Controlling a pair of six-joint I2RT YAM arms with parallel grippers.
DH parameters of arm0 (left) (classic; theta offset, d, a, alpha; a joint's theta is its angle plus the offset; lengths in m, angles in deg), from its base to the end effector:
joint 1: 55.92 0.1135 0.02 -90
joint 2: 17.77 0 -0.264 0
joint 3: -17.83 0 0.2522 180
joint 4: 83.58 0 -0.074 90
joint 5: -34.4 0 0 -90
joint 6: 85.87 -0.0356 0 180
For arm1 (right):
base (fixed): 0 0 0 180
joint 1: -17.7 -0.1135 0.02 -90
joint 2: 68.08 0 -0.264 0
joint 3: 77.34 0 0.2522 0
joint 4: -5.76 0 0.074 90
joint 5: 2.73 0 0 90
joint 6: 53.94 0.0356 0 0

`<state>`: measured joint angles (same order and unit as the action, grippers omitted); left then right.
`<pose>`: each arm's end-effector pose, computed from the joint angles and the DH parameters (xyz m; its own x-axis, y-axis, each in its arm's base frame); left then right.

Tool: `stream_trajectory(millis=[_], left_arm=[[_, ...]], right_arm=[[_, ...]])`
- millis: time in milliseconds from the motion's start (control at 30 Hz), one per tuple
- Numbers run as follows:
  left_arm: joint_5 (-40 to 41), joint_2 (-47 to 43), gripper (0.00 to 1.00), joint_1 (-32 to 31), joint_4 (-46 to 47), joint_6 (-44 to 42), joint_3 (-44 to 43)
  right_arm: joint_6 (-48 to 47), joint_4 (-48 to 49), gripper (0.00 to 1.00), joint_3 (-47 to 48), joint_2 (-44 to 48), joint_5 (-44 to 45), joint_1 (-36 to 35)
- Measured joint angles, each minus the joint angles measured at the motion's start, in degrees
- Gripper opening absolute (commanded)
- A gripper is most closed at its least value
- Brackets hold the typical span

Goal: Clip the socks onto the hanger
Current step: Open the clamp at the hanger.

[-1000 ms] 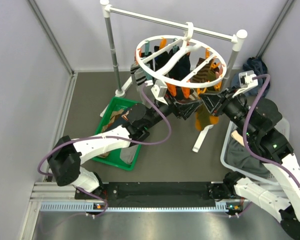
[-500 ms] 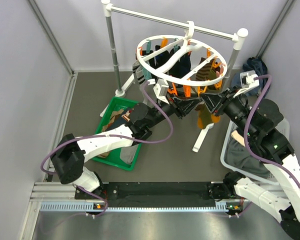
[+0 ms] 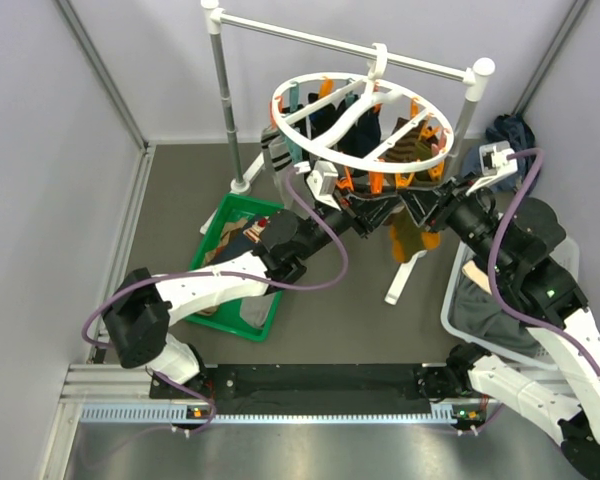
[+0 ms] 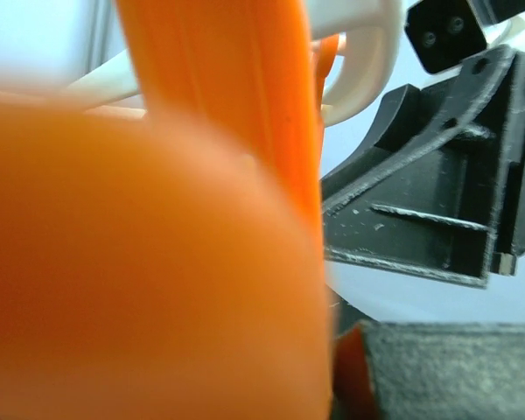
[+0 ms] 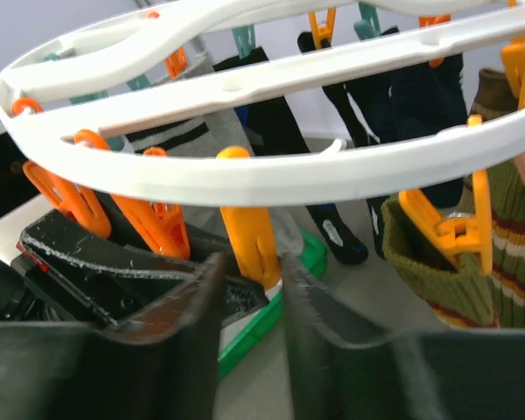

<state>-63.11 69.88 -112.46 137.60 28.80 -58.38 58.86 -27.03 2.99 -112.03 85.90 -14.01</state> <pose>0.1898 -0.2956 0.3815 -0.1228 -0.5647 -0.8161 0.9226 0.2380 -0.3035 0.1207 0.0755 0.4532 -0.1624 0.3551 -0.9206 -0.5238 0.7597 0.3854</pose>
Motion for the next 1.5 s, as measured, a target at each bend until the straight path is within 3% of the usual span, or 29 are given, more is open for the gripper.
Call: stream_trajectory(millis=[133,300,700,1500], left_arm=[[5.07,0.00,0.00,-2.10,-0.61,-3.78,0.00],[11.19,0.00,0.00,-5.03,-2.36,-8.76,-0.02],[23.82,1.22,0.00,-11.69,-6.36,-22.43,-4.04],[33.92,6.78,0.00,-15.41,-7.10,-34.38,-9.64]], right_arm=[[0.44,-1.33,0.53,1.18,-0.22,-0.13,0.00],[0.24,-1.79,0.57,2.23,-0.22,1.22,0.00],[-2.51,-2.10,0.56,2.91,-1.49,5.55,-0.02],[-4.76,-5.03,0.53,4.09,-2.36,10.29,-0.02]])
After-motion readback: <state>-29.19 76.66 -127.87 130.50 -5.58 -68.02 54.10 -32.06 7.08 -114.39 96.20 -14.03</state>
